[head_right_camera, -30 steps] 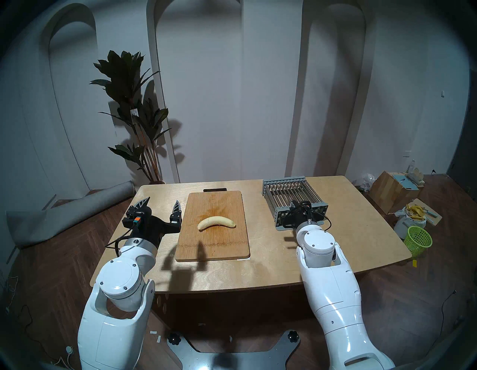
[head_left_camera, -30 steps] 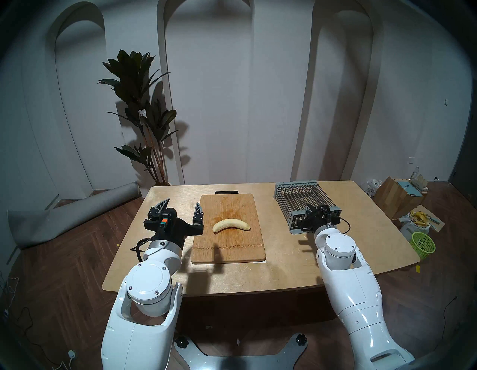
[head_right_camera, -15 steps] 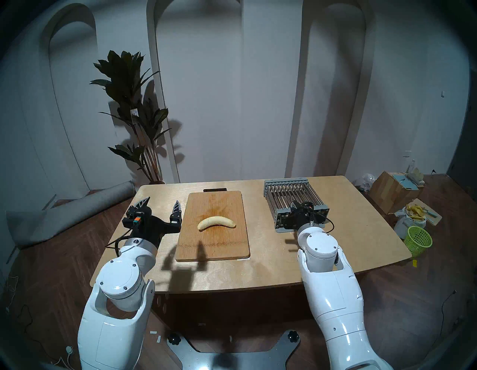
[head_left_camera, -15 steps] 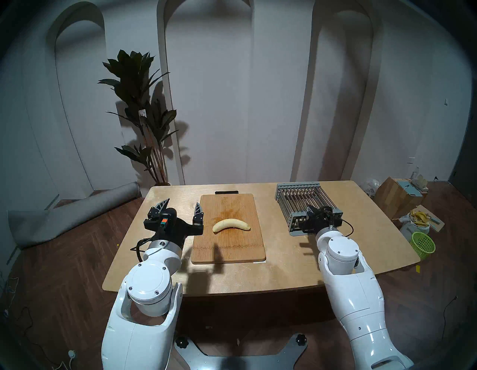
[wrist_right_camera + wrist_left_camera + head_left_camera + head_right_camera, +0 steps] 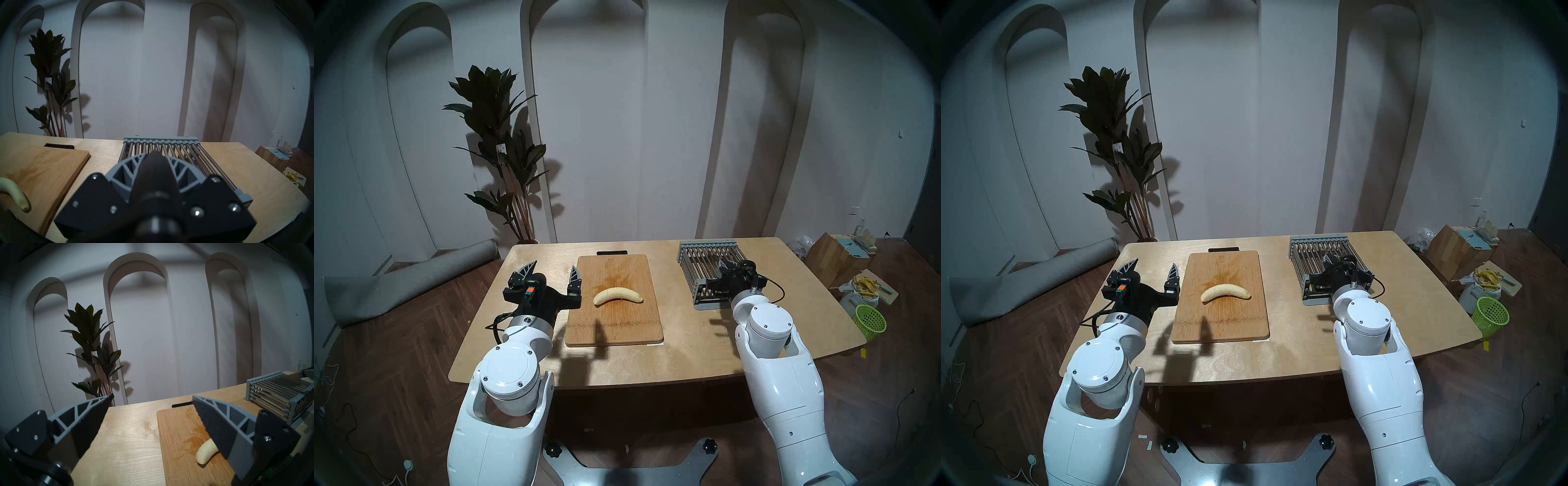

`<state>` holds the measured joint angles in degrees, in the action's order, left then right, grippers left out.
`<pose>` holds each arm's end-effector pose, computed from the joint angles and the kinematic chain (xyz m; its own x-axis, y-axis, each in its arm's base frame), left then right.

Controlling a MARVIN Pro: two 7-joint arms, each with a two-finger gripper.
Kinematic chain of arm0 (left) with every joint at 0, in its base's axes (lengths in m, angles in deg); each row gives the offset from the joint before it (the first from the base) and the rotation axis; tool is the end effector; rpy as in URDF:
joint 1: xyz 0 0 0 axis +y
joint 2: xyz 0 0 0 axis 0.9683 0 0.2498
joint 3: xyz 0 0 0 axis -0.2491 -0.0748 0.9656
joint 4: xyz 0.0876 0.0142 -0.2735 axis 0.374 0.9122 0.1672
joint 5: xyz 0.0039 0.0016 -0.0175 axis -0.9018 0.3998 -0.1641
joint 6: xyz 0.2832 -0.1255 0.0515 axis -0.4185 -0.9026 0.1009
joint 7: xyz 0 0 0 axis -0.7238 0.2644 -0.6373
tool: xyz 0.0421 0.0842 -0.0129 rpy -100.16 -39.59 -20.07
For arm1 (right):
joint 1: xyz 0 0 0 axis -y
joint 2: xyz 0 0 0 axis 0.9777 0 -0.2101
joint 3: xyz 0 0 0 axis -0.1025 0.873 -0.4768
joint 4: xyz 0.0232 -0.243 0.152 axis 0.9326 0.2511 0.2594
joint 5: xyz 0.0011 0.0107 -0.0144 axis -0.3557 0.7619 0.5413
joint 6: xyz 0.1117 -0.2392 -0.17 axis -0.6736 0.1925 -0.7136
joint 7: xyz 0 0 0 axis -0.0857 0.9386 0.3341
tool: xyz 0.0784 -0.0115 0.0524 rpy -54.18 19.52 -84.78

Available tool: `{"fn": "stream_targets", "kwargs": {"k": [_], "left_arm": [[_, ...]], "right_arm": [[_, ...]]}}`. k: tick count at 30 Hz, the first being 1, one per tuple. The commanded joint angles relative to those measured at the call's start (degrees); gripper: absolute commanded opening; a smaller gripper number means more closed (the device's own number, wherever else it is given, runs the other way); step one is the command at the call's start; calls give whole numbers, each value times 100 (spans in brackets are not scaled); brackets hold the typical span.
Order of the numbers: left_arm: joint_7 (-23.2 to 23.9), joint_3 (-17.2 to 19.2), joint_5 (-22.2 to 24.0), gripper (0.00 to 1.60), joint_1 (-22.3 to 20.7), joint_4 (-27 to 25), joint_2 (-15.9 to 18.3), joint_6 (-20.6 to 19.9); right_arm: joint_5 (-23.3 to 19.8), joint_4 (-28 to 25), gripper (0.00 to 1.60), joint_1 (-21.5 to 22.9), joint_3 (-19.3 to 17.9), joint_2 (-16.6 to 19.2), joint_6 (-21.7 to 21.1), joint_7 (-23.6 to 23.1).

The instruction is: Cut the banana into four pieces on the cutting board

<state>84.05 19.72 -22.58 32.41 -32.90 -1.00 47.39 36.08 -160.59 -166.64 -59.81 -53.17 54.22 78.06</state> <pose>0.3329 -0.0133 -0.2251 -0.0185 -0.1495 0.9886 -0.0006 -0.9888 -0.1495 0.4320 -0.0437 -0.2657 0.0956 0.0626 0.9934 -0.0321 -0.9973 0.0659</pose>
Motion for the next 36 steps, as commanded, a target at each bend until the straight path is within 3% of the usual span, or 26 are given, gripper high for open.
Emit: {"fn": "stream_targets", "kwargs": {"k": [1, 15, 22, 28, 36], "left_arm": [[-4, 3, 0, 160, -32, -110, -2, 23], [-4, 3, 0, 160, -32, -109, -2, 23], [-3, 3, 0, 160, -30, -113, -2, 21], [-4, 3, 0, 160, -31, -110, -2, 23], [-4, 3, 0, 160, -32, -110, -2, 23]], "right_arm": [[-85, -535, 0, -23, 8, -48, -72, -54], [-166, -1174, 0, -146, 267, -101, -319, -209], [-368, -1116, 0, -140, 267, -70, -173, -450], [-570, -609, 0, -40, 401, 363, 439, -1154], [-653, -240, 0, 148, 515, 382, 1025, -1761]]}}
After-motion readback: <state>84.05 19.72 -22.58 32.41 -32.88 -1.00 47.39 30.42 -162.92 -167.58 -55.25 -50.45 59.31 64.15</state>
